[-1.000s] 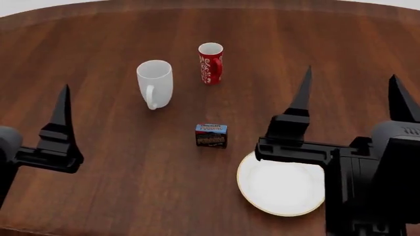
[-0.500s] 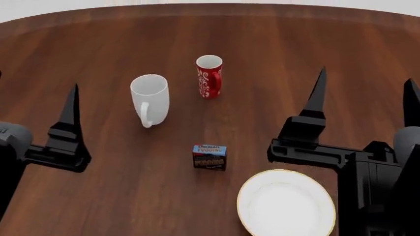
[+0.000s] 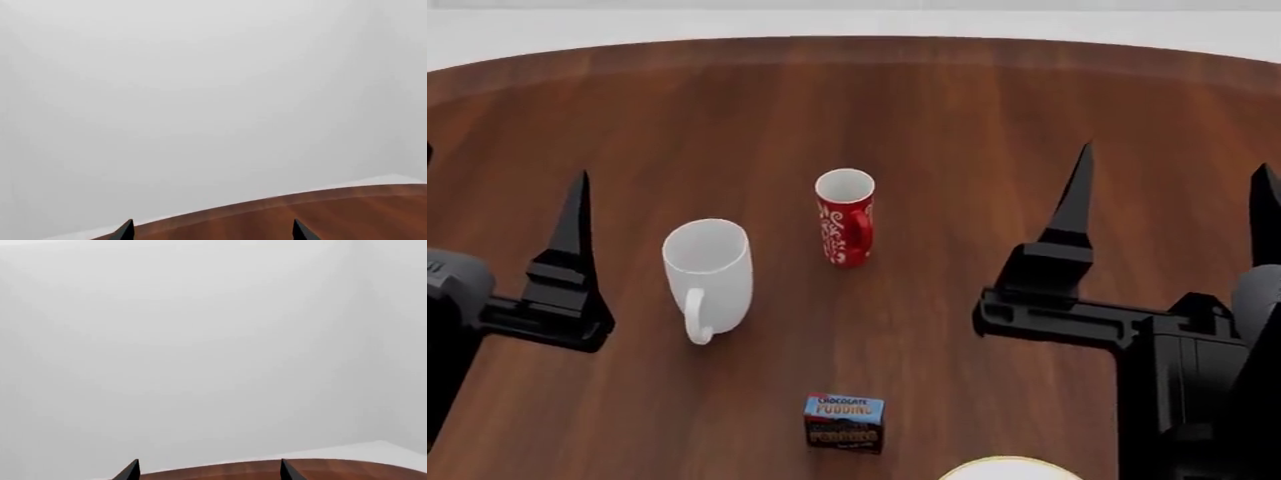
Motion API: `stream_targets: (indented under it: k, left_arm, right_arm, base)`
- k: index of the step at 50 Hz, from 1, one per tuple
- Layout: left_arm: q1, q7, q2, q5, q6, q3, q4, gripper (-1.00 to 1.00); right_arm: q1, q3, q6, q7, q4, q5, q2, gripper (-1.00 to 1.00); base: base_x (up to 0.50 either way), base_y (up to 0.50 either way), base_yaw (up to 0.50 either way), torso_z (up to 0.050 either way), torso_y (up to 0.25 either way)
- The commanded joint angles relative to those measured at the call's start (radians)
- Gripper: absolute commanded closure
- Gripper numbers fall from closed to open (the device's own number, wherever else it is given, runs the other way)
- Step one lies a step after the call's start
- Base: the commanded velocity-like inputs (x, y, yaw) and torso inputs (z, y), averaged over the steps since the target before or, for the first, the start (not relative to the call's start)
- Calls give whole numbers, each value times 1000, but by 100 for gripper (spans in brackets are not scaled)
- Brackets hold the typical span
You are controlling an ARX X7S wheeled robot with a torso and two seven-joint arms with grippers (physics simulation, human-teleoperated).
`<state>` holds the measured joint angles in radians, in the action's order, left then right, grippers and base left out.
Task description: Put the white mug on the plate.
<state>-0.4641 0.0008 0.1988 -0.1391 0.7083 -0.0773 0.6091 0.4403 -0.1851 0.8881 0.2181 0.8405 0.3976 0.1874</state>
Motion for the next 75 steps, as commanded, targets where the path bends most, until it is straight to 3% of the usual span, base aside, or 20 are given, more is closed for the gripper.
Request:
stream_targets:
  k: [1,17,35,75]
  left_arm:
    - [8,-7,5,-9,-3,3,8,-100]
    - [26,-16,12,-24,-20,18,21,-100]
    - [42,-8,27,-44,-67,25,31,-100]
    - [45,-35,52,-36,-82,-5,16,-100]
  right_arm:
    - [-1,6,3,9,5,9,7,-100]
    - [6,33,11,18,6,16,18,-100]
    - [-2,40,-3,27,6,25,25,-100]
    - [-3,55,-22,48,-10,42,42,-100]
  base:
    - [438,-8,0,0,0]
    - [306,-3,0,0,1]
    - [-1,0,0,0,-5]
    - [-1,0,0,0,-168]
